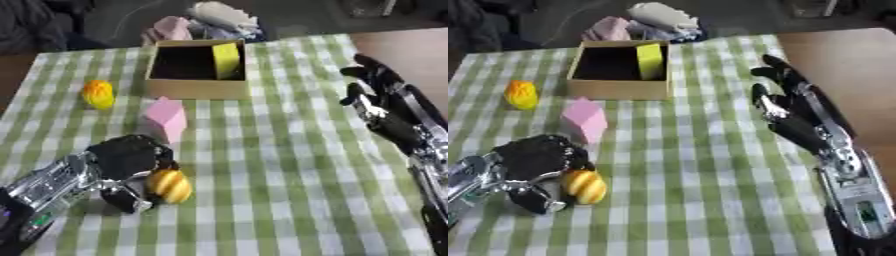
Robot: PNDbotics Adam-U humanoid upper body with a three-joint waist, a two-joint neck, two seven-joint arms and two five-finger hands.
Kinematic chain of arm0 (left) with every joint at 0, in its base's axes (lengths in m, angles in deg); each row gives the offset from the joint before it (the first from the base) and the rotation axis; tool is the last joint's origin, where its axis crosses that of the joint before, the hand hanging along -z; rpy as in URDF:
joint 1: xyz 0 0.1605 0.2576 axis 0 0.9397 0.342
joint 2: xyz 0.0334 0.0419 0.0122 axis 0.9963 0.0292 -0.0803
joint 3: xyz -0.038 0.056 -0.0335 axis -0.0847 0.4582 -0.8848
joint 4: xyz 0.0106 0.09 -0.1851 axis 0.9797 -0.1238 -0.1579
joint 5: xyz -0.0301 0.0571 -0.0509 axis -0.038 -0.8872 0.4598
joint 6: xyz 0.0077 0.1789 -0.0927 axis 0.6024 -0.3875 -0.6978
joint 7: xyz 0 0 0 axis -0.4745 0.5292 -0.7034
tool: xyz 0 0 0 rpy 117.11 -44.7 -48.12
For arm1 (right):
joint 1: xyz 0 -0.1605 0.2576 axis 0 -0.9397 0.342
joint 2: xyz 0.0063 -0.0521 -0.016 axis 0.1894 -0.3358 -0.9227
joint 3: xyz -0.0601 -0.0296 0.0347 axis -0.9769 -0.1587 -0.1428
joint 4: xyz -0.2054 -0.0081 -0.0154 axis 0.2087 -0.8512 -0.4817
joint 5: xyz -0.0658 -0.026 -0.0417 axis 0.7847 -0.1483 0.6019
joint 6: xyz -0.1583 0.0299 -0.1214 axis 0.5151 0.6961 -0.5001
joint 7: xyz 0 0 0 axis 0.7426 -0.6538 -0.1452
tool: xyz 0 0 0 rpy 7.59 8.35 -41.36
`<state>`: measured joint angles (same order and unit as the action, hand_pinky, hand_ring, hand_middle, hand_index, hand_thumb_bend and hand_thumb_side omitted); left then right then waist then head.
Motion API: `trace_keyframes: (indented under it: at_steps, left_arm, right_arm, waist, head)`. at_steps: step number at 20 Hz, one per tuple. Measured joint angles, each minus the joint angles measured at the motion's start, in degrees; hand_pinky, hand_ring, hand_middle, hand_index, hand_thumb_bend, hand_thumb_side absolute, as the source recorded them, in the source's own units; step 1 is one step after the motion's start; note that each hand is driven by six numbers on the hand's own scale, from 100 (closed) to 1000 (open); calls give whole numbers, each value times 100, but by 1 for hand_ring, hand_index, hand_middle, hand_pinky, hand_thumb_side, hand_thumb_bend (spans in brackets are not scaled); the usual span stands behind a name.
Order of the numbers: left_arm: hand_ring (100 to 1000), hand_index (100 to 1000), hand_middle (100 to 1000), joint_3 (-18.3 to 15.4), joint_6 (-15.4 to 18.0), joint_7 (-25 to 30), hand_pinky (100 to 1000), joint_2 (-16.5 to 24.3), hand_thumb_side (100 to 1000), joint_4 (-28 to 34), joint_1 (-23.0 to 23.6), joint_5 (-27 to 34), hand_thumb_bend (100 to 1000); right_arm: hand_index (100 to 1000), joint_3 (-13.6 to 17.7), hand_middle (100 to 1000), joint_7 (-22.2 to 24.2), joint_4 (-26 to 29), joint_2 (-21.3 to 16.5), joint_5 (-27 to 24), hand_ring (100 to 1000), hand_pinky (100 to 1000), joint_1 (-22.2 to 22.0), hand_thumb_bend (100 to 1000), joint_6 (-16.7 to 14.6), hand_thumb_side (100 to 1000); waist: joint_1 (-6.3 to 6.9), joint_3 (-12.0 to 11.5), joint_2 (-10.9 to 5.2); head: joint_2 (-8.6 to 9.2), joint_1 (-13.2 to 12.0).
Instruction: Pick up objects on the table and place them in the box.
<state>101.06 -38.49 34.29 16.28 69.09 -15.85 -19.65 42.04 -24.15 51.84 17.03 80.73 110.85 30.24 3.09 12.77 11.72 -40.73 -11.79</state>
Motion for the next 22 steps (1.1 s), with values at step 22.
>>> trace_keyframes:
  at_steps: [22]
  left_arm:
    - [574, 660, 583, -1642, -1273, 993, 721, 1411, 318, 623, -563, 2075, 245]
  right_arm:
    - [975, 126, 827, -159, 6, 2, -16, 1000, 677, -56, 100, 23, 470]
  waist:
    - [48, 156, 0]
  head:
    - [59, 4]
